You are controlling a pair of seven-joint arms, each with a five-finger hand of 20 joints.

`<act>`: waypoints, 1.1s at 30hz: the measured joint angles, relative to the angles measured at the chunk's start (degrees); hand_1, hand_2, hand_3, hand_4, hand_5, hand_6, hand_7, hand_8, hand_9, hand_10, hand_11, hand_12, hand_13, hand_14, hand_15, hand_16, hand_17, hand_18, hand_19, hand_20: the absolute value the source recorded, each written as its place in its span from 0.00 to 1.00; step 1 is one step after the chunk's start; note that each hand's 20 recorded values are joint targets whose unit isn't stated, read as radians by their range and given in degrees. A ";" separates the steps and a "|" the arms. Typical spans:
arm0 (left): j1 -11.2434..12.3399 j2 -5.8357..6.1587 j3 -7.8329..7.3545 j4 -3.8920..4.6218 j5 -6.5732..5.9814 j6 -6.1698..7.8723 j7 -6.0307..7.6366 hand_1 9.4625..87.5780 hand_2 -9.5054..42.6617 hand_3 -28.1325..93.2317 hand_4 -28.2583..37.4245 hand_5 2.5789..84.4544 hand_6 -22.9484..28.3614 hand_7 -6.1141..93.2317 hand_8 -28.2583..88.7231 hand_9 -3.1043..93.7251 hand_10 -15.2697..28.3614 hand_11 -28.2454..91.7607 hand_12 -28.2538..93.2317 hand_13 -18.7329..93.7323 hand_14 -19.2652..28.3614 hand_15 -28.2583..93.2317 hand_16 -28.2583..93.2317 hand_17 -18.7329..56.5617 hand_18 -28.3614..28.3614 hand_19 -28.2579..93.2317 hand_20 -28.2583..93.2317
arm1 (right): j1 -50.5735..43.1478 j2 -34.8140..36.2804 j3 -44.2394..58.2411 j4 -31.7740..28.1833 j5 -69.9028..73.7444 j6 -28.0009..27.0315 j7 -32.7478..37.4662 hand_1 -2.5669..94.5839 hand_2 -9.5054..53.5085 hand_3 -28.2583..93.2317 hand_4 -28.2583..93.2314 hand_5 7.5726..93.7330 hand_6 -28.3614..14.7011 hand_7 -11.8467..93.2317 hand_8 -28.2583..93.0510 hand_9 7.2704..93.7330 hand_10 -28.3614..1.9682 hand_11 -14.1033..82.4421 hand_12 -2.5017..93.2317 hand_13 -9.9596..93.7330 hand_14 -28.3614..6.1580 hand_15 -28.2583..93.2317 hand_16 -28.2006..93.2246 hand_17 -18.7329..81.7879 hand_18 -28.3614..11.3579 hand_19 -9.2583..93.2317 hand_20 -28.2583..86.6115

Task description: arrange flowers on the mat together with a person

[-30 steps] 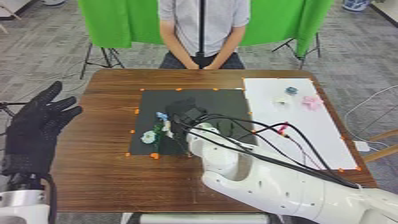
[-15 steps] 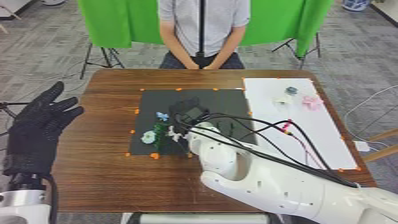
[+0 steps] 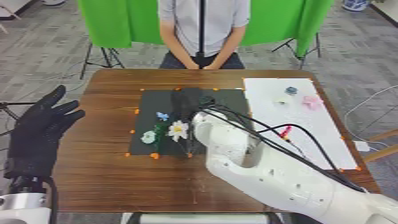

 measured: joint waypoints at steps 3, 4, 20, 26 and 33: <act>0.02 -0.05 0.35 0.13 -0.18 0.09 0.24 0.11 0.32 0.87 0.00 0.39 0.58 0.20 0.15 0.38 0.80 0.46 0.31 0.37 0.97 0.70 0.13 0.12 0.88 0.64 0.32 | -3.71 -0.05 6.47 -3.84 7.62 5.09 -2.00 0.36 0.15 0.84 0.03 0.62 0.62 0.24 0.14 0.73 0.46 0.42 0.20 0.72 0.46 0.73 0.35 0.42 0.24 0.83 0.29; 0.11 -0.10 0.39 0.14 -0.21 0.09 0.26 0.11 0.32 0.87 0.00 0.39 0.58 0.20 0.15 0.38 0.80 0.46 0.31 0.37 0.97 0.70 0.13 0.12 0.88 0.64 0.32 | -5.26 -0.11 8.98 -5.30 10.46 6.34 -2.76 0.35 0.18 0.84 0.03 0.61 0.62 0.24 0.14 0.71 0.43 0.41 0.20 0.69 0.44 0.73 0.34 0.40 0.23 0.81 0.29; 6.20 -1.92 -2.89 -0.88 -0.47 0.41 0.56 0.09 0.33 0.86 0.00 0.37 0.55 0.19 0.15 0.36 0.77 0.43 0.30 0.36 0.96 0.66 0.14 0.11 0.87 0.63 0.31 | -40.85 7.78 54.22 -18.83 54.89 10.06 -25.64 0.28 0.26 0.85 0.02 0.48 0.60 0.23 0.14 0.49 0.34 0.32 0.17 0.51 0.28 0.64 0.28 0.31 0.20 0.65 0.33; 5.05 -1.90 -2.45 -0.88 -0.31 0.27 -0.61 0.09 0.33 0.86 0.00 0.37 0.55 0.19 0.15 0.36 0.77 0.43 0.30 0.36 0.97 0.66 0.14 0.11 0.87 0.63 0.31 | -53.57 4.75 67.28 -19.35 71.04 8.65 -28.94 0.27 0.26 0.86 0.02 0.46 0.61 0.23 0.15 0.47 0.35 0.31 0.18 0.49 0.27 0.61 0.30 0.30 0.20 0.63 0.35; 4.50 -1.90 -1.81 -0.87 -0.34 0.32 -0.93 0.10 0.33 0.86 0.00 0.37 0.55 0.19 0.15 0.37 0.79 0.43 0.31 0.36 0.97 0.67 0.15 0.11 0.87 0.63 0.31 | -62.76 2.43 71.87 -19.36 84.70 9.21 -30.63 0.27 0.26 0.86 0.02 0.46 0.62 0.23 0.15 0.47 0.35 0.30 0.18 0.48 0.27 0.61 0.30 0.29 0.20 0.63 0.36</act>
